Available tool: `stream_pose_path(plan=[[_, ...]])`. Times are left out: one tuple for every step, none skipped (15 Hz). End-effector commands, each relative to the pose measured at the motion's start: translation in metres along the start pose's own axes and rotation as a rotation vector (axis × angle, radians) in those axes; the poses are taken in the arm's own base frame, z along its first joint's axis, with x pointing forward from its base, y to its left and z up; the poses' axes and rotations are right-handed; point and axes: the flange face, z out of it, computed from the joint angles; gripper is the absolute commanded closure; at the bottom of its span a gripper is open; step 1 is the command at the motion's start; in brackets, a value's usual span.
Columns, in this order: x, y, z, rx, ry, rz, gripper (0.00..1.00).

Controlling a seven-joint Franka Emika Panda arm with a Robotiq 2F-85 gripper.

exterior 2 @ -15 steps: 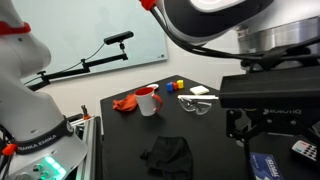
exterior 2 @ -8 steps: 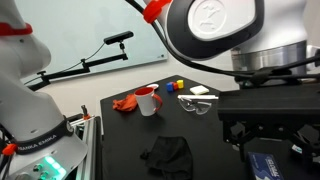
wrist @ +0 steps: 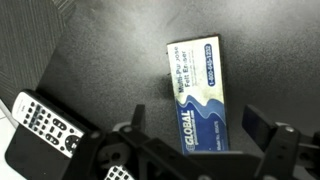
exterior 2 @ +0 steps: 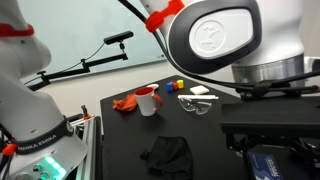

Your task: Put the black box on top of the white and red mug.

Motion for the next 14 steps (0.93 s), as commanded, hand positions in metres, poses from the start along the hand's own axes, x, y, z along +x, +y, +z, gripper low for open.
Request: stream_pose_path(plan=[[0.0,0.005,0.001,-0.014,0.007,-0.014,0.0],[0.0,0.004,0.003,-0.013,0.006,-0.016,0.0],[0.0,0.004,0.005,-0.011,0.003,-0.017,0.0],[0.0,0.004,0.008,-0.01,0.001,-0.017,0.0],[0.0,0.004,0.01,-0.014,0.001,-0.021,0.0],[0.0,0.004,0.012,-0.017,0.0,-0.024,0.0],[0.001,0.005,0.015,-0.024,0.003,-0.034,0.0],[0.002,0.005,0.017,-0.032,0.006,-0.041,0.0],[0.004,0.006,0.02,-0.036,0.006,-0.045,0.0],[0.005,0.005,0.022,-0.031,0.006,-0.049,0.0],[0.006,0.005,0.024,-0.031,0.008,-0.051,0.0],[0.007,0.004,0.026,-0.024,0.007,-0.053,0.0],[0.008,0.003,0.028,-0.019,0.007,-0.054,0.0],[0.009,0.002,0.029,-0.015,0.006,-0.056,0.0]])
